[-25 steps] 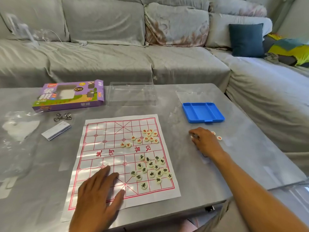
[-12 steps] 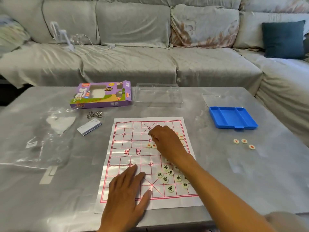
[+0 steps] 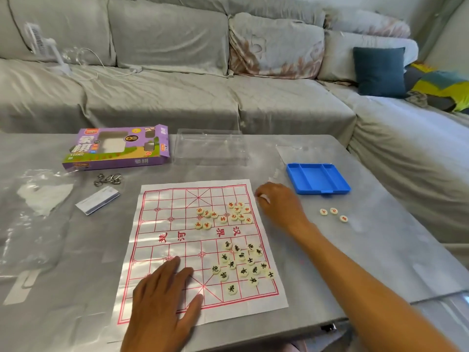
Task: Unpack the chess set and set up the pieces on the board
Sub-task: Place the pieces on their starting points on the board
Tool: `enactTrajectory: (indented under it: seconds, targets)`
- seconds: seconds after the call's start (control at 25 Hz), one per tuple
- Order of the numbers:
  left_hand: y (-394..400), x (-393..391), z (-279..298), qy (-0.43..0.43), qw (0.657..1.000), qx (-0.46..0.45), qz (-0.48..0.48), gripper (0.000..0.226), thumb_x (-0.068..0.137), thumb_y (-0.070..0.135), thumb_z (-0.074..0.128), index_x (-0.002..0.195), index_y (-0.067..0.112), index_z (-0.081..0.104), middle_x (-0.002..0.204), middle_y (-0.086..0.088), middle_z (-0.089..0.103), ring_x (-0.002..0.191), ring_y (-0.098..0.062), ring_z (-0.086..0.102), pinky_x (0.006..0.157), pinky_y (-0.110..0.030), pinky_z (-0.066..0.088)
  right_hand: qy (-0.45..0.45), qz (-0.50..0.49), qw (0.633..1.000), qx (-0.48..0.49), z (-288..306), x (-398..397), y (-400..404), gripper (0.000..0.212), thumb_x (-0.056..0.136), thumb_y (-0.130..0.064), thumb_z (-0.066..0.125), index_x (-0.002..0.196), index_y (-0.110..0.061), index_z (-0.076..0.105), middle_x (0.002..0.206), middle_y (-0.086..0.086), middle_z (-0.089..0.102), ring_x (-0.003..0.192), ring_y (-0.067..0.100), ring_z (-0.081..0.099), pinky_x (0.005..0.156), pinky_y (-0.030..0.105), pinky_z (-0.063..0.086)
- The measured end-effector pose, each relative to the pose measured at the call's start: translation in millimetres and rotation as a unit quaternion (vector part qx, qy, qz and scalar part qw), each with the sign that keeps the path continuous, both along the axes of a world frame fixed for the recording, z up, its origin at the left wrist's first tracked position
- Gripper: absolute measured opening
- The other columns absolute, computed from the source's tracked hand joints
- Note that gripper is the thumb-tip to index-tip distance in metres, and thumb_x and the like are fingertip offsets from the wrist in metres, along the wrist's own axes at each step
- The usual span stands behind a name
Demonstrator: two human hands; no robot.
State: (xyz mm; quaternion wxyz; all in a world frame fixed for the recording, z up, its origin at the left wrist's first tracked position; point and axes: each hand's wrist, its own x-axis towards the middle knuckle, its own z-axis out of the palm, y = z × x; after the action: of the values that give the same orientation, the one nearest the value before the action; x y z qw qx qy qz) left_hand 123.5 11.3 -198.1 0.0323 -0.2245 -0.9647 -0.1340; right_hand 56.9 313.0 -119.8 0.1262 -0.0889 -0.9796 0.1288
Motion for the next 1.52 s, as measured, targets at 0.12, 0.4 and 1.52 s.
enactTrajectory:
  seconds: [0.12, 0.4, 1.52]
  targets:
    - [0.8, -1.3, 2.8, 0.007, 1.0, -0.009, 0.0, 0.063, 0.086, 0.073, 0.02, 0.107, 0.034, 0.065, 0.125, 0.0, 0.064, 0.107, -0.028, 0.065, 0.084, -0.055, 0.048, -0.049, -0.21, 0.976, -0.014, -15.3, 56.7, 102.5, 0.038, 0.09, -0.012, 0.051, 0.127, -0.02, 0.056, 0.132, 0.005, 0.054, 0.111, 0.028, 0.053, 0.089, 0.037, 0.045]
    - [0.8, -4.7, 1.3, 0.043, 0.998, -0.028, -0.026, 0.066, 0.086, 0.073, 0.021, 0.106, 0.028, 0.066, 0.119, -0.009, 0.067, 0.098, -0.036, 0.068, 0.074, -0.059, 0.049, -0.06, -0.226, 0.967, -0.096, -41.1, 76.6, 156.4, 0.031, 0.093, -0.015, 0.053, 0.124, -0.018, 0.058, 0.126, 0.008, 0.057, 0.11, 0.025, 0.055, 0.094, 0.034, 0.042]
    - [-0.3, -7.9, 8.6, -0.023, 0.999, 0.02, -0.032, 0.055, 0.085, 0.075, 0.016, 0.107, 0.037, 0.049, 0.113, 0.001, 0.07, 0.094, -0.025, 0.07, 0.069, -0.048, 0.055, -0.086, 0.024, 0.996, 0.022, -32.0, -68.3, -104.4, 0.029, 0.095, -0.018, 0.055, 0.124, -0.012, 0.055, 0.126, 0.008, 0.054, 0.109, 0.026, 0.055, 0.093, 0.036, 0.045]
